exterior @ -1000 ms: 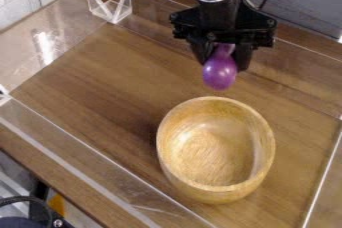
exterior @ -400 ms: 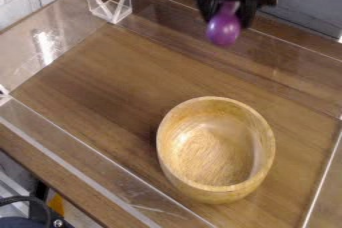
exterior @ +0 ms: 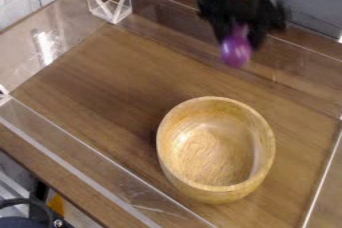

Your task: Remove the purple eggplant from inside the brown bowl and put it on the table

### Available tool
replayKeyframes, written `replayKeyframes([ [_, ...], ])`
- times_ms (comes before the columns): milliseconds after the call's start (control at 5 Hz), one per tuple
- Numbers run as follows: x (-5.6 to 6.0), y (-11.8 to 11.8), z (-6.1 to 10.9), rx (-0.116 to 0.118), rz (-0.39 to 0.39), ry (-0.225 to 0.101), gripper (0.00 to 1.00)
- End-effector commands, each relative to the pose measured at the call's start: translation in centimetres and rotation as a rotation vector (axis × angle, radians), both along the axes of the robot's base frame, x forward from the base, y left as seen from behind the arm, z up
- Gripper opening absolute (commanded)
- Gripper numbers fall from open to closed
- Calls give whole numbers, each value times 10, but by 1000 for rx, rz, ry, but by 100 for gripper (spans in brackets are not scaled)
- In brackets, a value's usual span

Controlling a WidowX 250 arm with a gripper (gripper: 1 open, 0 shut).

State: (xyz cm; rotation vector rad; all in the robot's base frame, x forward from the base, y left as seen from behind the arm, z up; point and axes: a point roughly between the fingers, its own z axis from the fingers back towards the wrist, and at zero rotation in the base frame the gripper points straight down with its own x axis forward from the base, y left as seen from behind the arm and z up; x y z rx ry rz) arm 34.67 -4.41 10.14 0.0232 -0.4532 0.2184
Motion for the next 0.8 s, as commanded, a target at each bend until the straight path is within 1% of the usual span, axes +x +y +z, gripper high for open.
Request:
replayKeyframes([
  [0, 7, -11, 5, 13, 60, -43, 0],
  [200, 8, -3, 7, 2, 199, -67, 0],
  [400, 19, 5, 17, -2, 271, -85, 0],
  [600, 24, 13, 25, -10, 333, -91, 0],
])
